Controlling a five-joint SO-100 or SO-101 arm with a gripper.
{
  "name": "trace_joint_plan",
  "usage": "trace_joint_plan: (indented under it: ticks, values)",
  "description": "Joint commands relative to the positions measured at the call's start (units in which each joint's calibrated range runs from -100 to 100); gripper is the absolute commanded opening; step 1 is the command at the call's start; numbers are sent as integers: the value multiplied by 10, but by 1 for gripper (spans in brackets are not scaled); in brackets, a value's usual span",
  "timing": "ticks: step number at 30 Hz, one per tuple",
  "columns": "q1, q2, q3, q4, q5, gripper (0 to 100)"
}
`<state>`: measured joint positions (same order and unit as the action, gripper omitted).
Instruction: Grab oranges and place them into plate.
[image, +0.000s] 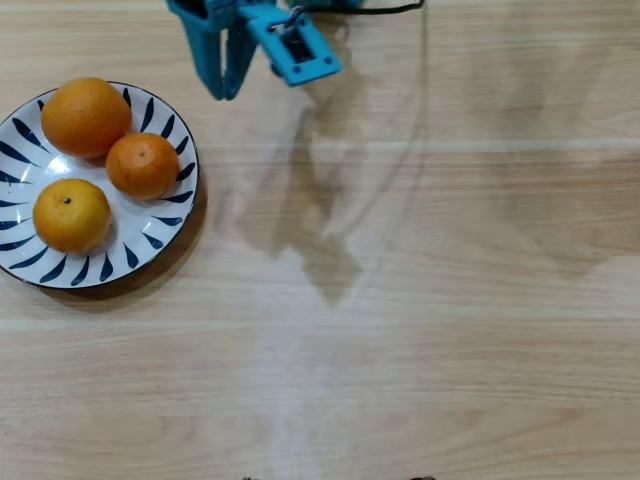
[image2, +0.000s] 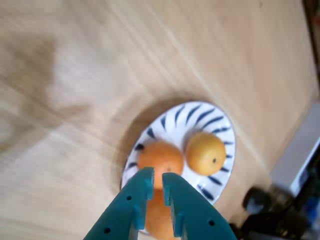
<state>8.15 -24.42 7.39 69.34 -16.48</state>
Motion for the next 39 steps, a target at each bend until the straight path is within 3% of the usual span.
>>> trace_joint_plan:
  ticks: [1,5,12,16,28,39]
  values:
    - [-58,-172,207,-100,7,2]
    - [-86,-342,389,-123,11,2]
    - [-114,-605,597,-124,108,2]
    - [-118,-742,706,-121,115,2]
    - [-163,-754,901,-109,115,2]
    - [-165,-753,900,-110,112,2]
